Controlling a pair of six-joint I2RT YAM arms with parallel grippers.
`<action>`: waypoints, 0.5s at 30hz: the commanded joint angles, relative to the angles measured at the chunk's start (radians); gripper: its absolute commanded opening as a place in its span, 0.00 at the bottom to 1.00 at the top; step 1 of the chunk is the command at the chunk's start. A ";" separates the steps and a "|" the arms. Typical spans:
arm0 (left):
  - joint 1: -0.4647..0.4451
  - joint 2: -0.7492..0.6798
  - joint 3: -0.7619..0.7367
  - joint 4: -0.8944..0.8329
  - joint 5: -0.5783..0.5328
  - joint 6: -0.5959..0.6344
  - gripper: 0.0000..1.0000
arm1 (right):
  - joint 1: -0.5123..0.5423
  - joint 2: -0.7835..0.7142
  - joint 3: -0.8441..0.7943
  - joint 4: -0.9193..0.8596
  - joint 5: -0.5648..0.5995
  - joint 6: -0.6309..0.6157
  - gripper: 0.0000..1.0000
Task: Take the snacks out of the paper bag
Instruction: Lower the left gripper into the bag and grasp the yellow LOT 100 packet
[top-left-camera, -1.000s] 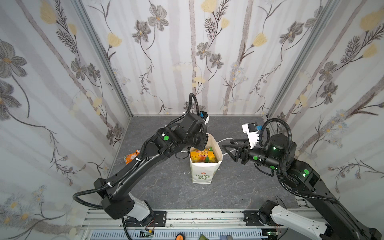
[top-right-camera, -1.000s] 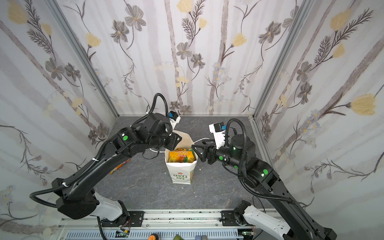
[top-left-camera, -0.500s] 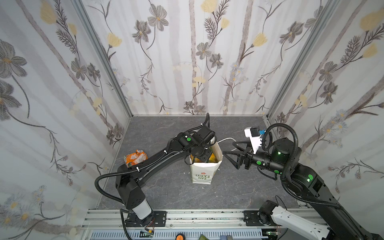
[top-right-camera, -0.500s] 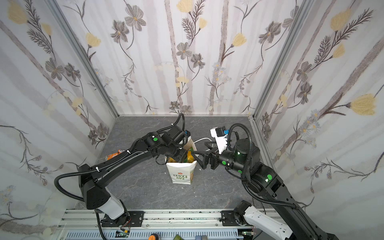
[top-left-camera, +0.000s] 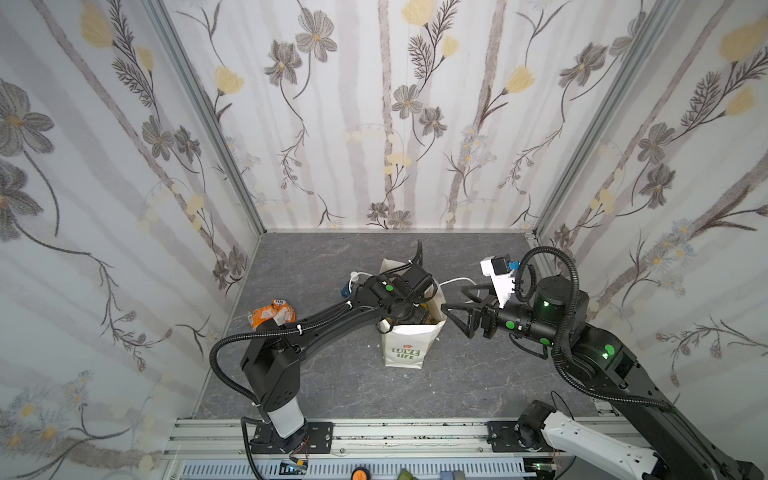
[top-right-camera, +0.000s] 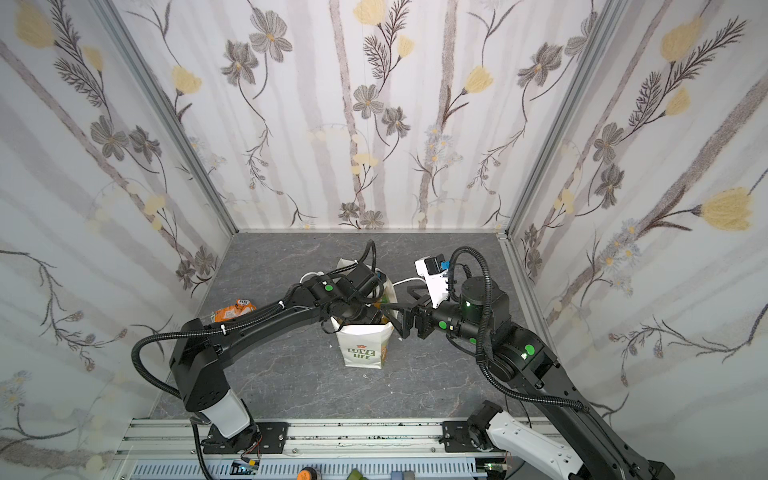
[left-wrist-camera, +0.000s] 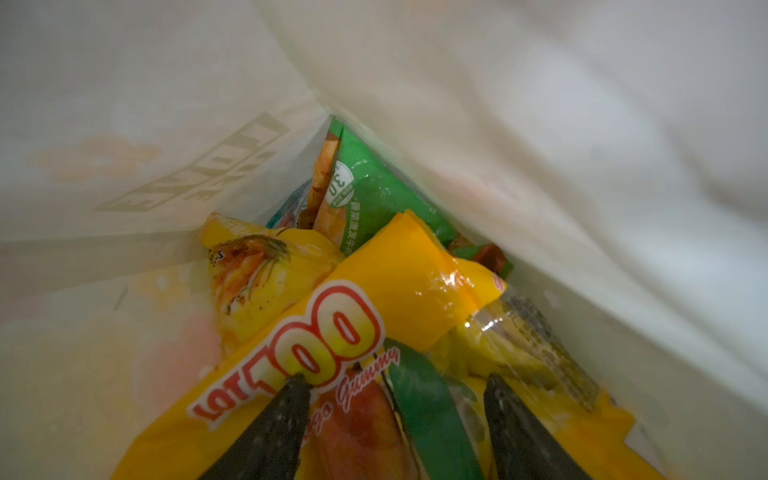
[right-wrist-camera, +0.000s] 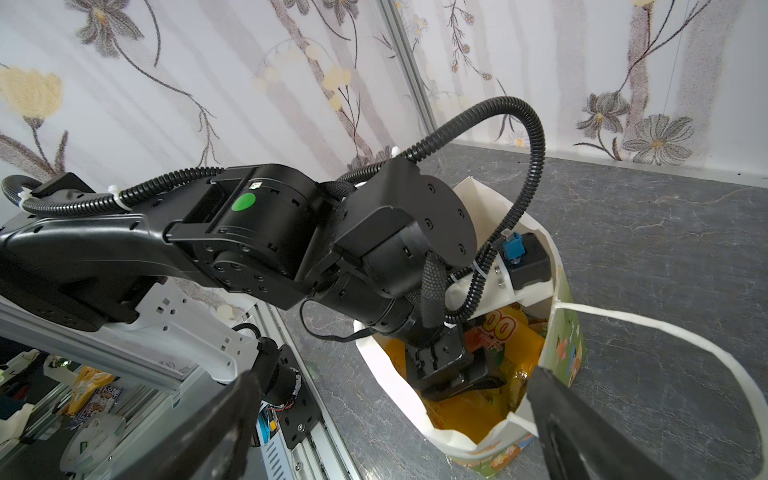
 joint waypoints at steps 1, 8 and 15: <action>0.001 0.023 -0.034 0.011 -0.006 -0.016 0.58 | -0.001 0.001 -0.003 0.007 0.016 -0.007 1.00; 0.001 0.012 -0.049 0.023 0.008 -0.041 0.12 | 0.000 -0.004 -0.009 0.010 0.044 -0.005 1.00; 0.001 -0.022 -0.043 0.033 0.032 -0.053 0.00 | -0.002 -0.016 -0.025 0.024 0.088 0.013 0.99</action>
